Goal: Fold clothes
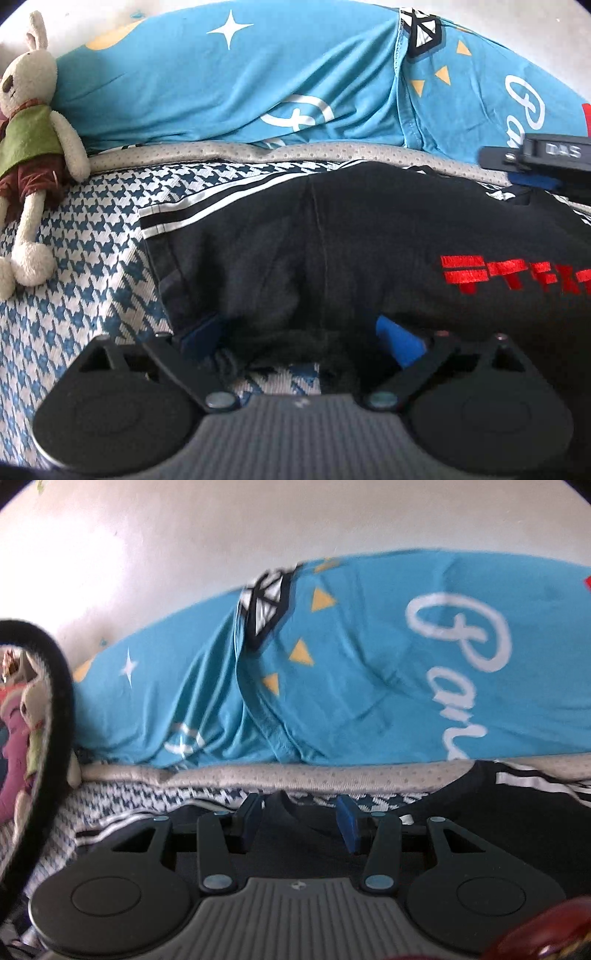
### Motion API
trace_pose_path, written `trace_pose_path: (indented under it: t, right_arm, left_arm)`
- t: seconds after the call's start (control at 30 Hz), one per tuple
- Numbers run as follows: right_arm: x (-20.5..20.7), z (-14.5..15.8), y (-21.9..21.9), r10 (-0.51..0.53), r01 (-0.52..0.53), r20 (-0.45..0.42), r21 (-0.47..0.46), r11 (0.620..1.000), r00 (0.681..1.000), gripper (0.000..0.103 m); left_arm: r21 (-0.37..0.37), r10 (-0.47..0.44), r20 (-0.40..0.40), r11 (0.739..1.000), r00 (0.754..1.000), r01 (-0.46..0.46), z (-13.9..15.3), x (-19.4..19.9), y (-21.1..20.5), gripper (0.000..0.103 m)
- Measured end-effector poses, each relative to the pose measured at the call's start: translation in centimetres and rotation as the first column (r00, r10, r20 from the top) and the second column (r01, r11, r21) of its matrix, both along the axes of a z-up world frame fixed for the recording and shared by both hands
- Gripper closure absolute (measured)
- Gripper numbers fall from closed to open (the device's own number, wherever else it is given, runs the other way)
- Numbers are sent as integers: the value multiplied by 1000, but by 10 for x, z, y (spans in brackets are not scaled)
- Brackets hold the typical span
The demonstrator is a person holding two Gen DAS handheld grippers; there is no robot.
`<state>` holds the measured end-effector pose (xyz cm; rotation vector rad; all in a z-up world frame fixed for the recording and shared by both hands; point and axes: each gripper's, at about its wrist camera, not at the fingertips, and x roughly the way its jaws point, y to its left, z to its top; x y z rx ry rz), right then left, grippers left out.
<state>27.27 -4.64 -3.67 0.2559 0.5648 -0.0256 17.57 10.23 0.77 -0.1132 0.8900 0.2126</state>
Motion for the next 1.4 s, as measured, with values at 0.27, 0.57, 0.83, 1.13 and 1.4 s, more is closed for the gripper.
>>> trace_pose_path:
  t: [0.27, 0.57, 0.83, 1.13, 1.4]
  right_arm:
    - [13, -17, 4, 71, -73, -39, -73, 995, 997, 57]
    - [14, -19, 17, 117, -126, -59, -176, 976, 991, 80]
    - [14, -9, 12, 22, -17, 34, -140, 990, 999, 92]
    - [21, -12, 11, -12, 14, 25, -69, 998, 1000, 79]
    - [-11, 32, -44, -36, 40, 76, -58, 997, 996, 74]
  left_arm:
    - [13, -12, 9, 1000, 1000, 12, -4, -2, -2, 3]
    - [15, -10, 14, 1000, 1000, 9, -6, -4, -2, 2]
    - [23, -2, 19, 1000, 1000, 1, -6, -5, -4, 2]
    - [53, 29, 15, 998, 999, -30, -5, -1, -5, 0]
    - [27, 71, 18, 997, 997, -71, 9, -4, -2, 1]
